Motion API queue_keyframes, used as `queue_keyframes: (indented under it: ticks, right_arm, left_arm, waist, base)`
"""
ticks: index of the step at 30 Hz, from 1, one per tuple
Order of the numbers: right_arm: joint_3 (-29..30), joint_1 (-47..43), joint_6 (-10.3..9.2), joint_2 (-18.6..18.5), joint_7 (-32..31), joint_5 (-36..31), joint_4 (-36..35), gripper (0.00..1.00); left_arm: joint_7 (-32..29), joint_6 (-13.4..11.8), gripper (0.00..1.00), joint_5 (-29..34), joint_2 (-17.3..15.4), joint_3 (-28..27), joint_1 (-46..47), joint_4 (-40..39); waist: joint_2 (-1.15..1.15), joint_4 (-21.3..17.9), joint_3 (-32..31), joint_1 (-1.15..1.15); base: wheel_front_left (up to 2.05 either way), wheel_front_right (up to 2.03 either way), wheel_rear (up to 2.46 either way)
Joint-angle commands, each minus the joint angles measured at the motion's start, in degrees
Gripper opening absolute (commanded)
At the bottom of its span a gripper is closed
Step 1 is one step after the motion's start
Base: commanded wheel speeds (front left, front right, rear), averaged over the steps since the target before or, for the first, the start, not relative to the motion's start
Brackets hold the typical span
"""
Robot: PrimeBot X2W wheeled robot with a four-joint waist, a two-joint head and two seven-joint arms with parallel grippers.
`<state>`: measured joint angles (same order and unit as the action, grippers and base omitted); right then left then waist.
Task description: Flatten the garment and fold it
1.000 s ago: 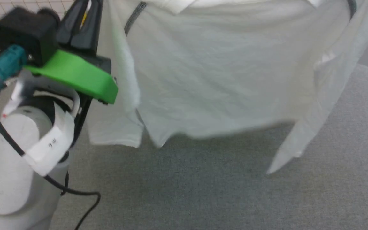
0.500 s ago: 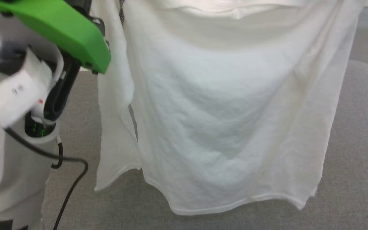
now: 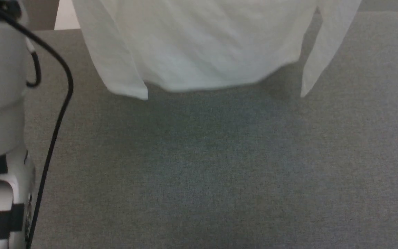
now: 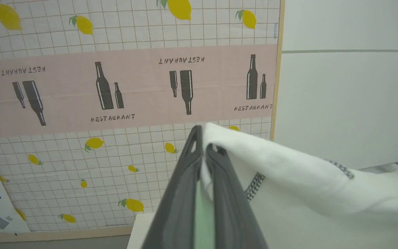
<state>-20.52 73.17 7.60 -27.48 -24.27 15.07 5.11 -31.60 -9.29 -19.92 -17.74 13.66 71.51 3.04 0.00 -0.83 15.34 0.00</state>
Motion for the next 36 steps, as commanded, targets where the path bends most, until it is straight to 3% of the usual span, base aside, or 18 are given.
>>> queue_keyframes:
  ticks: [1,7,12,15,21,29,36]
  right_arm:
    - [-0.63,3.54,-0.11,0.2,1.2,-1.1,2.25,0.0]
    - [-3.41,15.5,-0.11,0.84,7.28,-7.1,13.34,0.0]
    - [-5.85,20.14,-0.11,0.27,12.52,-11.18,20.31,0.0]
    - [-6.62,20.42,-0.11,0.01,15.94,-12.93,24.08,0.0]
    - [-8.73,17.61,-0.11,-0.96,20.48,-11.59,27.81,0.0]
    - [-10.9,9.6,-0.11,-6.31,23.51,-3.46,20.28,0.0]
    - [-5.99,-8.1,-0.11,-11.99,21.32,2.26,5.86,0.0]
  left_arm:
    - [1.87,-1.08,0.0,1.16,0.9,-0.31,3.75,1.85]
    - [12.25,-5.09,0.0,5.26,3.38,-1.26,13.8,11.29]
    - [21.9,-6.13,0.0,7.38,3.95,-1.08,16.36,16.8]
    - [27.98,-5.15,0.0,7.56,4.15,-0.58,15.44,19.56]
    - [33.63,-1.17,0.0,6.29,3.47,0.71,11.58,23.12]
    - [33.77,3.6,0.0,4.87,1.65,3.95,1.1,15.75]
    - [28.36,2.38,0.0,4.02,-0.78,7.26,-18.17,-1.2]
  waist:
    - [0.0,0.2,8.73,0.0]
    - [0.0,1.89,15.56,0.0]
    - [0.0,3.25,19.28,0.0]
    - [0.0,3.85,20.84,0.0]
    - [0.0,4.26,22.82,0.0]
    - [0.0,4.03,19.69,0.0]
    - [0.0,3.0,12.85,0.0]
  base:
    - [0.0,0.0,0.0]
    - [0.0,0.0,0.0]
    - [0.0,0.0,0.0]
    - [0.0,0.0,0.0]
    - [0.0,0.0,0.0]
    - [0.0,0.0,0.0]
    - [0.0,0.0,0.0]
